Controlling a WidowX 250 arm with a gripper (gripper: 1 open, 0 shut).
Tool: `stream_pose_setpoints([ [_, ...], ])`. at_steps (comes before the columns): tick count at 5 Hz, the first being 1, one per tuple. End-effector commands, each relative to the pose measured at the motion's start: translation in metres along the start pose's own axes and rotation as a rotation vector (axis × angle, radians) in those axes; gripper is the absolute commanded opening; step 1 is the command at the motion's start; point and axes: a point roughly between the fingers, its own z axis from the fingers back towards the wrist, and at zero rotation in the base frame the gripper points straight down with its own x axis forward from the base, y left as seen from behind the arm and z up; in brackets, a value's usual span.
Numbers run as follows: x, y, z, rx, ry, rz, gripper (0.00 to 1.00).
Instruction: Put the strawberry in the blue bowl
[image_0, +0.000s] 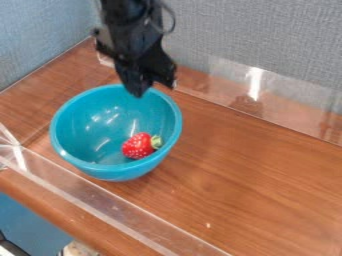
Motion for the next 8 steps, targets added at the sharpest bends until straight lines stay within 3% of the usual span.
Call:
stream_pose_setpoints([
  [1, 0.003, -0.023, 0.014, -0.018, -0.046, -0.07, 0.0],
  [2, -0.003, -0.042, 0.001, -0.038, -0.015, -0.139, 0.0],
  [3, -0.001, -0.041, -0.008, -0.042, 0.007, -0.17, 0.0],
  [4, 0.01, -0.03, -0.015, -0.038, 0.009, -0.156, 0.0],
  [7, 0.044, -0.034, -0.009, -0.067, -0.016, -0.213, 0.0],
  [8, 0.041, -0.02, 0.004, -0.069, -0.012, -0.223, 0.0],
])
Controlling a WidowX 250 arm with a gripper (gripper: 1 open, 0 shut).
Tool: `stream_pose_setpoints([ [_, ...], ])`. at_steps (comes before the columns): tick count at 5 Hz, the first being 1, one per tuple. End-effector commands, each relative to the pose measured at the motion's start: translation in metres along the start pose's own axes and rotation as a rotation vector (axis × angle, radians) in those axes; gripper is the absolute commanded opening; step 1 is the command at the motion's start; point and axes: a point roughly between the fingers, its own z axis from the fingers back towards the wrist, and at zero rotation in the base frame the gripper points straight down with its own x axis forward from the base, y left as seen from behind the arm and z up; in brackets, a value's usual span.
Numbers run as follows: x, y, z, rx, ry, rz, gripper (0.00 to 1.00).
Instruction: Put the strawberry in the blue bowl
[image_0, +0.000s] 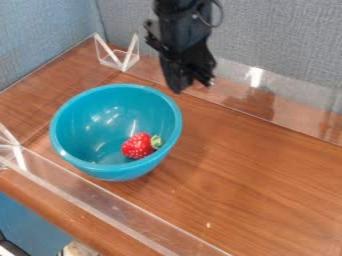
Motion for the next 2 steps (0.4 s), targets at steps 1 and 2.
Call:
stream_pose_setpoints([
  [1, 0.0095, 0.0055, 0.0104, 0.028, -0.066, 0.004, 0.0],
  [2, 0.0152, 0.0054, 0.0026, 0.03, -0.075, 0.003, 0.0],
])
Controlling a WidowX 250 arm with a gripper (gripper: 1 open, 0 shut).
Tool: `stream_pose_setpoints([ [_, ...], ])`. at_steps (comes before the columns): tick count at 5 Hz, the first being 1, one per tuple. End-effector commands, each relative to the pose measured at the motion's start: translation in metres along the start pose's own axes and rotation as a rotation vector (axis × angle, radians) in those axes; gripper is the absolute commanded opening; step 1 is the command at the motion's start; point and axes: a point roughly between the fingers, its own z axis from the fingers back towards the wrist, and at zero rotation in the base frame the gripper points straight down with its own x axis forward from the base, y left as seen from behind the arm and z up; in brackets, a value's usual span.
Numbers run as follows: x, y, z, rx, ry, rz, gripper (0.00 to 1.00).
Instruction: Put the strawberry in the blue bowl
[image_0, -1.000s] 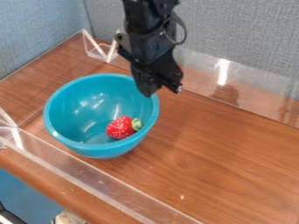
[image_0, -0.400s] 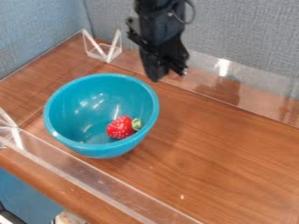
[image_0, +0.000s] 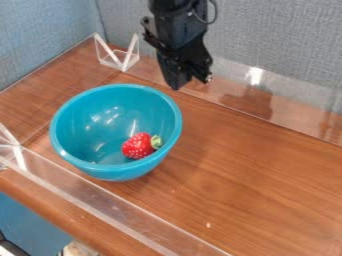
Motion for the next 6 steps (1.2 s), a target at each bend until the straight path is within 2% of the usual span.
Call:
stream_pose_setpoints([
  [1, 0.011, 0.003, 0.005, 0.023, -0.049, 0.001, 0.0],
  [3, 0.003, -0.004, 0.024, 0.028, -0.06, 0.015, 0.0],
  [5, -0.006, -0.002, 0.012, 0.041, -0.061, 0.062, 0.0],
  [6, 0.009, -0.002, 0.024, 0.019, -0.082, 0.0, 0.0],
])
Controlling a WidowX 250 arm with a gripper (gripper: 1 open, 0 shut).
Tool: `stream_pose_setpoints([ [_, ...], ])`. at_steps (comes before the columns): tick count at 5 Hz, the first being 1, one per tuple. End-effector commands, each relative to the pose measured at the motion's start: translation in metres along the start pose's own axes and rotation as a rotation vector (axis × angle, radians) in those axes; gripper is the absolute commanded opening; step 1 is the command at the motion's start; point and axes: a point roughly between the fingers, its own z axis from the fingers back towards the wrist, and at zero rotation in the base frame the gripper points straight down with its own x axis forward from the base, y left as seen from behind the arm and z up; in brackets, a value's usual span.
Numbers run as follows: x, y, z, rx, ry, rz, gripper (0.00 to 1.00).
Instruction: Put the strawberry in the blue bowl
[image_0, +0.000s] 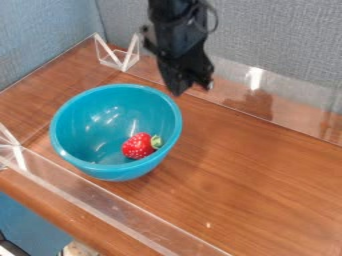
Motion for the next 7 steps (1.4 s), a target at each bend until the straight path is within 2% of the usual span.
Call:
stream_pose_setpoints([
  [1, 0.016, 0.012, 0.026, 0.004, -0.06, -0.045, 0.0],
  [3, 0.017, 0.018, 0.027, 0.047, -0.024, 0.093, 0.0],
  [4, 0.02, 0.025, 0.015, 0.042, -0.011, 0.089, 0.0],
  [5, 0.022, 0.033, 0.005, 0.04, -0.001, 0.09, 1.0],
  [6, 0.024, 0.045, 0.0, 0.041, -0.001, 0.098, 1.0],
  [7, 0.026, 0.046, -0.013, 0.026, -0.022, 0.034, 1.0],
])
